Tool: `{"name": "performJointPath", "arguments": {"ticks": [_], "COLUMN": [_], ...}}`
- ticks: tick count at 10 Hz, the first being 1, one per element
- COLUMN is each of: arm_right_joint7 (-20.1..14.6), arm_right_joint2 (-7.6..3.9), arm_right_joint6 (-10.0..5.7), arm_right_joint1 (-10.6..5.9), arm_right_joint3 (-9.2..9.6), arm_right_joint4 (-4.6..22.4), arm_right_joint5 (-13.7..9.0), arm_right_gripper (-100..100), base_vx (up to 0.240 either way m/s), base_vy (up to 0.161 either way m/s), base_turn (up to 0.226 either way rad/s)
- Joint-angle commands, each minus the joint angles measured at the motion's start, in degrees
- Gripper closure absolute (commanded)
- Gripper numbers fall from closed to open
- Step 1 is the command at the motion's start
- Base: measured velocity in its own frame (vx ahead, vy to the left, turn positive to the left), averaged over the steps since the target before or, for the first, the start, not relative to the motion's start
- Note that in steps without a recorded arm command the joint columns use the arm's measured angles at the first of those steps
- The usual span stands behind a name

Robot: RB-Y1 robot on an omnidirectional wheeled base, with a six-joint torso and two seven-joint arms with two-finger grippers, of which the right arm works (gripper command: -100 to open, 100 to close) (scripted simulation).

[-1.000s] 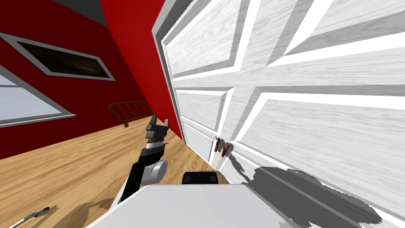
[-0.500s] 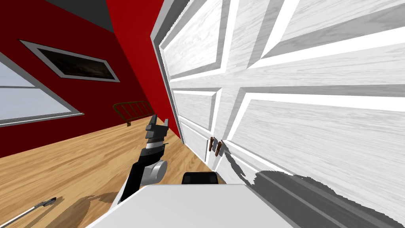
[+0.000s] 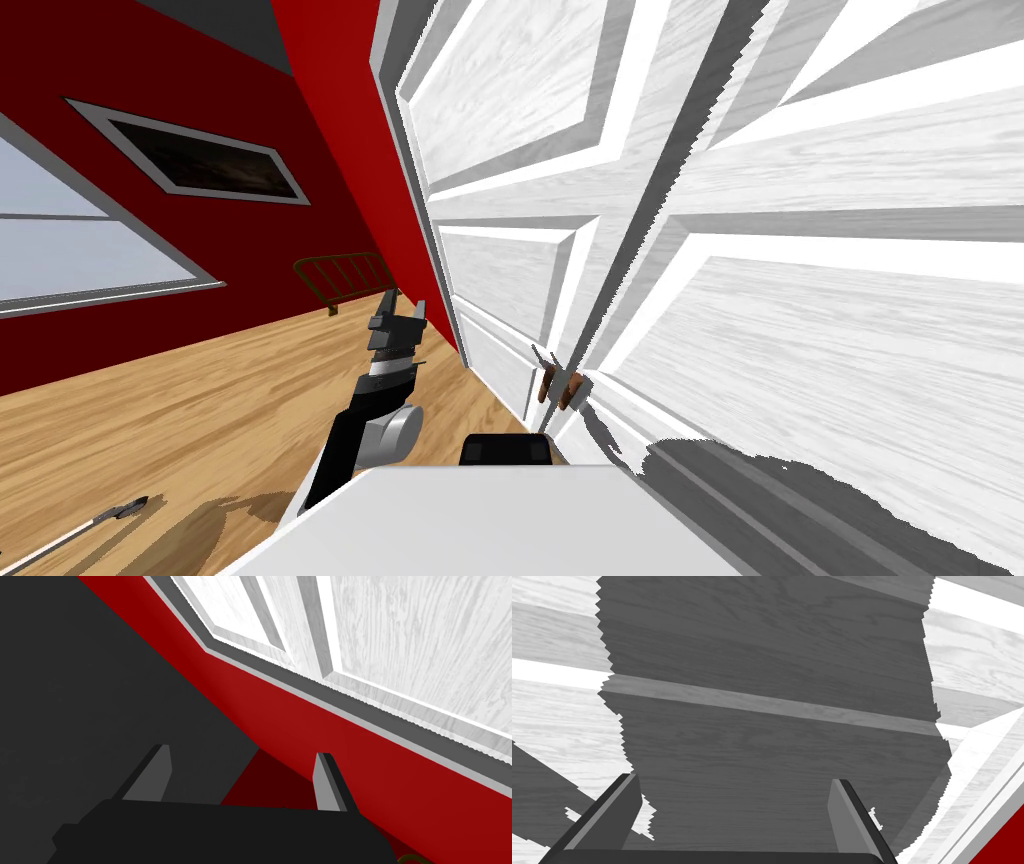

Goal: Push the door open

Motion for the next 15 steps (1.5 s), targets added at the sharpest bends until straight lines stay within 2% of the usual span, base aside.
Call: {"name": "performJointPath", "arguments": {"ticks": [1, 3, 10, 11, 12, 15], "arm_right_joint7": [0.0, 0.0, 0.0, 0.4, 0.4, 0.4], "arm_right_joint2": [0.45, 0.81, 2.48, 2.31, 2.31, 2.31], "arm_right_joint6": [0.04, 0.34, 1.14, 1.41, 1.41, 1.41], "arm_right_joint1": [-0.92, -2.02, -6.56, -5.87, -5.87, -5.87], "arm_right_joint3": [0.38, 0.92, 3.81, 3.51, 3.51, 3.51], "arm_right_joint4": [-0.1, -0.8, -3.3, -3.9, -3.9, -3.9], "arm_right_joint5": [0.3, 0.6, 2.7, 2.4, 2.4, 2.4], "arm_right_gripper": [-100, -100, -100, -100, 100, 100], "base_vx": [0.122, 0.16, 0.172, 0.077, -0.011, -0.024], "base_vy": [0.061, 0.113, 0.128, 0.061, -0.008, -0.02], "base_turn": [0.092, 0.205, 0.093, 0.014, -0.019, 0.002]}}
